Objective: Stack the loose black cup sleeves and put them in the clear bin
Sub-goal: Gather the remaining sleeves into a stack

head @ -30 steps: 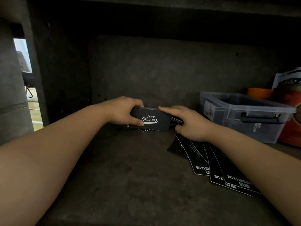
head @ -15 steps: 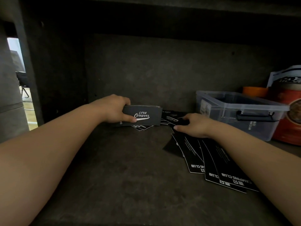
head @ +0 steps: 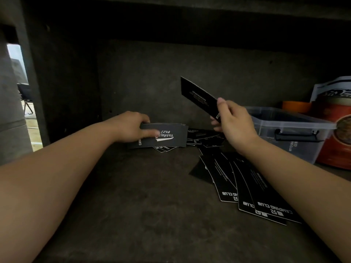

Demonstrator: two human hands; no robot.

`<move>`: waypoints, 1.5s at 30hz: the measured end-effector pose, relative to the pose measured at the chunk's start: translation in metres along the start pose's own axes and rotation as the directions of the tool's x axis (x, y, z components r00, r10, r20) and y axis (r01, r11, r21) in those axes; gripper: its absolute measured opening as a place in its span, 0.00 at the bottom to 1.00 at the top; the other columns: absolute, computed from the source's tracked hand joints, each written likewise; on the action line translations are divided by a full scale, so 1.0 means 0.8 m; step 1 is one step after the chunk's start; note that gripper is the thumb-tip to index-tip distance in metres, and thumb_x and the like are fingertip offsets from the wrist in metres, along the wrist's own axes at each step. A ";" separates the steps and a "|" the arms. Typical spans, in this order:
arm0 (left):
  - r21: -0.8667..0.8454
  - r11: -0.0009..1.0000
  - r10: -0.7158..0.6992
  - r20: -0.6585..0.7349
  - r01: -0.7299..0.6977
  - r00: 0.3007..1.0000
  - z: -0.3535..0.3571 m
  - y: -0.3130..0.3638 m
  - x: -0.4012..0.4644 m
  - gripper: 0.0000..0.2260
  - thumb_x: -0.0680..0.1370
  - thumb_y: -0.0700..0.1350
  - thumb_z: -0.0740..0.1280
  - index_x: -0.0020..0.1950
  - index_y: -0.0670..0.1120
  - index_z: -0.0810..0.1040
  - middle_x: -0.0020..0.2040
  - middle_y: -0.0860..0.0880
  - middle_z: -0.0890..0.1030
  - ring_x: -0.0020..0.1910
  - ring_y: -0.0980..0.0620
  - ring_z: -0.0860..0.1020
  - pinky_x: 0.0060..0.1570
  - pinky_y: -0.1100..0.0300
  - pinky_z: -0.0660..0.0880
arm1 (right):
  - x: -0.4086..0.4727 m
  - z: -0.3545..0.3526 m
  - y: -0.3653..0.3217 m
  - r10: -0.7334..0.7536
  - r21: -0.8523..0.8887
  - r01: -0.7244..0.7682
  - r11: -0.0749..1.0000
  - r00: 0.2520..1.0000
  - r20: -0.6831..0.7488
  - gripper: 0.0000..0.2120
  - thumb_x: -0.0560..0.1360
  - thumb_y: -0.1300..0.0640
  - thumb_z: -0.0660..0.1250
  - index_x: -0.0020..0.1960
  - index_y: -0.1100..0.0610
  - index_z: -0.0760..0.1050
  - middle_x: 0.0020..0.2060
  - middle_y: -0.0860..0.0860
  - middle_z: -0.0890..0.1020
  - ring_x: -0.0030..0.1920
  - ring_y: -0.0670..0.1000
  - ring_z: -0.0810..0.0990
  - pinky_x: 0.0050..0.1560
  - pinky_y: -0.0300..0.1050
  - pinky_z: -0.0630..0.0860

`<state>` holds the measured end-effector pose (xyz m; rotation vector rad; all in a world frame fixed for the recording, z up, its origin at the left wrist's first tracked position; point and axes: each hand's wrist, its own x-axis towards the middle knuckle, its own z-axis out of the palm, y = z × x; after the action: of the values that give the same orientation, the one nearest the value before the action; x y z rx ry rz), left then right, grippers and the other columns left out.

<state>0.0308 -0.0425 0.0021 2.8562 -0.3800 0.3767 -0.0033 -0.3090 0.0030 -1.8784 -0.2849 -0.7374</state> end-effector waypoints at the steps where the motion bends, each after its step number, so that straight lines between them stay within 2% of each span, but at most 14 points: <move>1: -0.064 0.998 -0.020 -0.006 0.019 1.000 0.000 -0.001 0.000 0.24 0.76 0.68 0.57 0.55 0.51 0.79 0.56 0.47 0.80 0.54 0.49 0.77 0.51 0.56 0.72 | -0.001 0.000 -0.002 -0.003 0.052 0.004 0.999 1.000 -0.009 0.17 0.81 0.45 0.56 0.45 0.54 0.78 0.40 0.54 0.83 0.40 0.50 0.84 0.39 0.44 0.80; 3: -0.169 0.983 -0.067 -0.008 0.065 0.998 -0.001 -0.004 -0.001 0.29 0.78 0.67 0.50 0.61 0.50 0.79 0.62 0.46 0.79 0.62 0.46 0.76 0.61 0.54 0.71 | 0.001 -0.002 0.000 -0.011 0.117 0.014 0.993 0.999 -0.033 0.15 0.81 0.48 0.58 0.45 0.56 0.78 0.42 0.55 0.83 0.38 0.50 0.85 0.40 0.46 0.81; 5: -0.179 0.982 -0.058 0.025 0.061 0.998 0.000 -0.012 0.000 0.22 0.78 0.65 0.58 0.57 0.51 0.79 0.57 0.48 0.81 0.57 0.48 0.78 0.58 0.55 0.73 | 0.006 -0.003 0.004 -0.002 0.135 0.007 0.991 0.999 -0.041 0.10 0.80 0.53 0.63 0.46 0.59 0.76 0.43 0.56 0.82 0.37 0.53 0.85 0.41 0.50 0.82; 9: -0.170 0.985 -0.026 0.102 0.044 0.994 0.004 -0.021 0.001 0.15 0.73 0.60 0.70 0.54 0.53 0.76 0.52 0.53 0.80 0.51 0.53 0.78 0.54 0.54 0.75 | 0.007 0.000 0.012 0.082 0.075 -0.092 0.993 0.989 0.126 0.04 0.78 0.58 0.66 0.52 0.58 0.74 0.42 0.57 0.82 0.32 0.52 0.84 0.28 0.37 0.77; 12: -0.230 0.973 0.015 0.009 -0.013 1.000 0.003 -0.016 0.000 0.16 0.79 0.60 0.61 0.52 0.50 0.78 0.50 0.50 0.81 0.51 0.51 0.79 0.53 0.53 0.75 | 0.006 0.001 0.020 0.061 -0.168 -0.032 0.985 0.983 0.172 0.04 0.75 0.55 0.70 0.46 0.52 0.75 0.35 0.53 0.83 0.31 0.51 0.83 0.29 0.41 0.77; 14: -0.362 0.932 -0.021 -0.006 0.017 1.000 0.000 -0.007 -0.005 0.26 0.80 0.64 0.49 0.50 0.50 0.80 0.49 0.50 0.81 0.50 0.54 0.78 0.50 0.56 0.73 | 0.007 -0.001 0.022 0.007 -0.357 0.047 0.933 0.989 0.148 0.06 0.73 0.51 0.72 0.43 0.50 0.75 0.32 0.50 0.81 0.34 0.50 0.81 0.35 0.42 0.76; 17: -0.449 0.893 -0.020 0.027 0.030 0.999 -0.003 0.003 -0.010 0.34 0.73 0.72 0.43 0.50 0.52 0.81 0.52 0.54 0.82 0.55 0.54 0.78 0.60 0.54 0.70 | 0.003 -0.002 0.021 -0.029 -0.486 0.107 0.867 0.986 0.165 0.05 0.73 0.49 0.71 0.47 0.48 0.77 0.32 0.45 0.77 0.37 0.46 0.77 0.38 0.39 0.68; 20: -0.377 0.926 0.054 0.074 -0.022 0.996 -0.002 0.016 -0.015 0.27 0.69 0.72 0.57 0.53 0.54 0.79 0.54 0.57 0.80 0.54 0.57 0.77 0.59 0.56 0.72 | -0.003 0.004 0.020 -0.027 -0.504 0.165 0.848 0.962 0.270 0.11 0.76 0.51 0.68 0.57 0.51 0.78 0.38 0.48 0.81 0.44 0.47 0.79 0.43 0.37 0.68; 25: -0.225 0.969 0.127 0.110 -0.099 0.986 0.003 0.031 -0.009 0.19 0.69 0.57 0.76 0.54 0.56 0.74 0.52 0.56 0.79 0.50 0.59 0.78 0.51 0.58 0.78 | -0.014 0.021 0.016 0.045 -0.508 0.235 0.829 0.876 0.480 0.31 0.76 0.53 0.68 0.75 0.52 0.59 0.60 0.54 0.79 0.59 0.52 0.78 0.53 0.35 0.68; 28: -0.240 0.966 0.127 0.094 -0.101 0.987 0.004 0.031 -0.010 0.18 0.69 0.55 0.76 0.54 0.54 0.74 0.52 0.55 0.79 0.50 0.58 0.78 0.51 0.57 0.78 | -0.015 0.023 0.013 0.049 -0.503 0.223 0.835 0.881 0.471 0.35 0.75 0.53 0.70 0.76 0.53 0.56 0.66 0.54 0.74 0.64 0.52 0.74 0.57 0.36 0.67; 33: -0.518 0.851 0.053 -0.079 -0.087 0.995 0.019 0.045 -0.009 0.19 0.68 0.58 0.76 0.53 0.54 0.74 0.52 0.54 0.78 0.50 0.56 0.78 0.51 0.57 0.76 | -0.023 0.032 0.007 0.071 -0.490 0.230 0.841 0.851 0.521 0.36 0.75 0.52 0.69 0.77 0.54 0.54 0.71 0.54 0.68 0.70 0.52 0.67 0.62 0.35 0.61; 37: -0.455 0.869 0.210 -0.014 -0.193 0.978 0.022 0.042 -0.009 0.13 0.70 0.50 0.77 0.49 0.58 0.76 0.49 0.57 0.80 0.49 0.59 0.79 0.49 0.62 0.74 | -0.029 0.035 0.005 0.110 -0.479 0.188 0.858 0.842 0.528 0.38 0.76 0.51 0.68 0.78 0.53 0.49 0.74 0.56 0.62 0.72 0.53 0.64 0.68 0.38 0.59; 41: -0.382 0.903 0.220 0.015 -0.197 0.975 0.015 0.041 -0.011 0.09 0.73 0.49 0.75 0.49 0.57 0.78 0.47 0.57 0.81 0.47 0.61 0.78 0.47 0.62 0.74 | -0.030 0.028 0.002 0.060 -0.443 0.176 0.879 0.881 0.469 0.33 0.78 0.46 0.64 0.77 0.51 0.53 0.70 0.54 0.69 0.68 0.52 0.69 0.64 0.38 0.63; 45: -0.318 0.930 0.204 0.028 -0.184 0.979 0.014 0.040 -0.015 0.07 0.74 0.52 0.73 0.47 0.61 0.76 0.47 0.59 0.80 0.48 0.62 0.77 0.50 0.60 0.74 | -0.027 0.004 -0.009 -0.094 -0.321 0.181 0.930 0.959 0.267 0.20 0.79 0.51 0.62 0.70 0.51 0.67 0.58 0.51 0.78 0.57 0.47 0.77 0.61 0.47 0.75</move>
<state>0.0125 -0.0727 -0.0053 2.5292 -0.6740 0.2381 -0.0221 -0.3001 -0.0057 -2.3072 -0.4768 -0.6783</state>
